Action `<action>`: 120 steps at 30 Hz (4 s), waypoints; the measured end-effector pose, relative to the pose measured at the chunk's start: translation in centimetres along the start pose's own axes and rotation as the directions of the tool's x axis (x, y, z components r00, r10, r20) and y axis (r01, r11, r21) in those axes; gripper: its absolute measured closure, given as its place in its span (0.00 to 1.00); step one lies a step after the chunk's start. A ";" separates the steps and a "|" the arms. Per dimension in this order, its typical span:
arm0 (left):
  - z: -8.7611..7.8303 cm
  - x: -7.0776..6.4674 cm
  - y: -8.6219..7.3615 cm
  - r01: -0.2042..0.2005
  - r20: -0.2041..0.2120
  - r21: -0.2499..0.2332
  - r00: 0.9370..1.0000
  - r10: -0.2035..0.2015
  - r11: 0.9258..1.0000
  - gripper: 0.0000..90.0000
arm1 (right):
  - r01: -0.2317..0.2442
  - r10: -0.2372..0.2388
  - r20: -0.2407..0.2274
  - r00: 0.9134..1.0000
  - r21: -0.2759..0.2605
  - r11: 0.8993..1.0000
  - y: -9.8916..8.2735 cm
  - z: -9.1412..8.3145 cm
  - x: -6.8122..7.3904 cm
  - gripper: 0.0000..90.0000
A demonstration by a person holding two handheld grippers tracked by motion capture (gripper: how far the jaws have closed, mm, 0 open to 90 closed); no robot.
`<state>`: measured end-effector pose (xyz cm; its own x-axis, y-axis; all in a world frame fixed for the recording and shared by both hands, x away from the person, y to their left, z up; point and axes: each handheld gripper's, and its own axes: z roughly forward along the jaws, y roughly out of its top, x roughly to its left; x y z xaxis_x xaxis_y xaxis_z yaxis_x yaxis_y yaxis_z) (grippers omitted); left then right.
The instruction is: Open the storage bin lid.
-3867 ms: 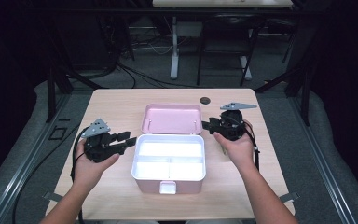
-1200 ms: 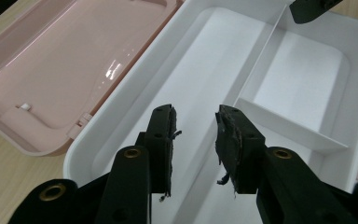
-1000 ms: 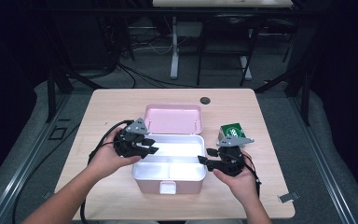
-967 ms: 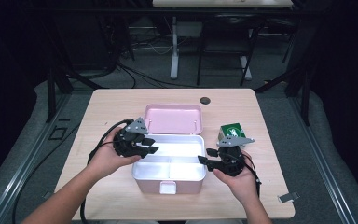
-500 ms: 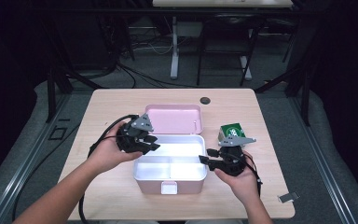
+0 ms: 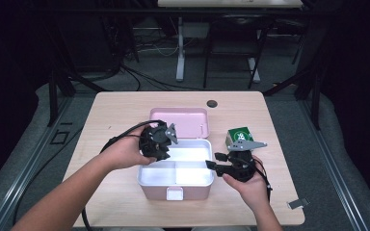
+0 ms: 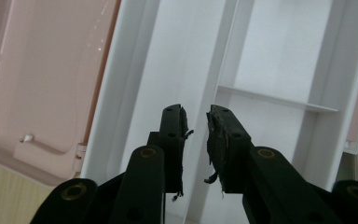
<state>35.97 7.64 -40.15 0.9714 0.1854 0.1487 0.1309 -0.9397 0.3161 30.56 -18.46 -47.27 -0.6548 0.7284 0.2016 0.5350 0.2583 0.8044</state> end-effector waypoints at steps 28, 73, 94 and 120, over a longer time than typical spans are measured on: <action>2.1 0.1 1.1 -0.025 0.047 0.094 0.999 0.021 0.995 0.80 | 0.027 -0.027 0.006 1.000 0.002 1.000 0.1 0.2 0.4 0.45; 4.7 -1.3 2.7 -0.198 0.058 0.183 0.980 0.191 0.963 0.97 | 0.052 -0.052 0.007 0.999 -0.009 0.999 -0.1 0.1 0.4 0.51; 1.9 -1.6 2.5 -0.205 0.003 0.136 0.978 0.207 0.969 0.99 | 0.044 -0.043 0.006 0.999 -0.084 0.996 0.7 -2.2 0.6 0.50; -3.3 1.3 -2.4 0.033 -0.081 0.162 0.997 -0.020 0.986 0.99 | 0.032 -0.029 0.020 0.999 -0.135 0.990 1.1 -4.1 0.3 0.50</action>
<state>36.29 11.10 -37.61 0.9493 0.2271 0.2176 0.1937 -0.9672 0.1644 28.72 -20.55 -43.99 -0.6592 0.7333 0.1665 0.4371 0.1935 0.8783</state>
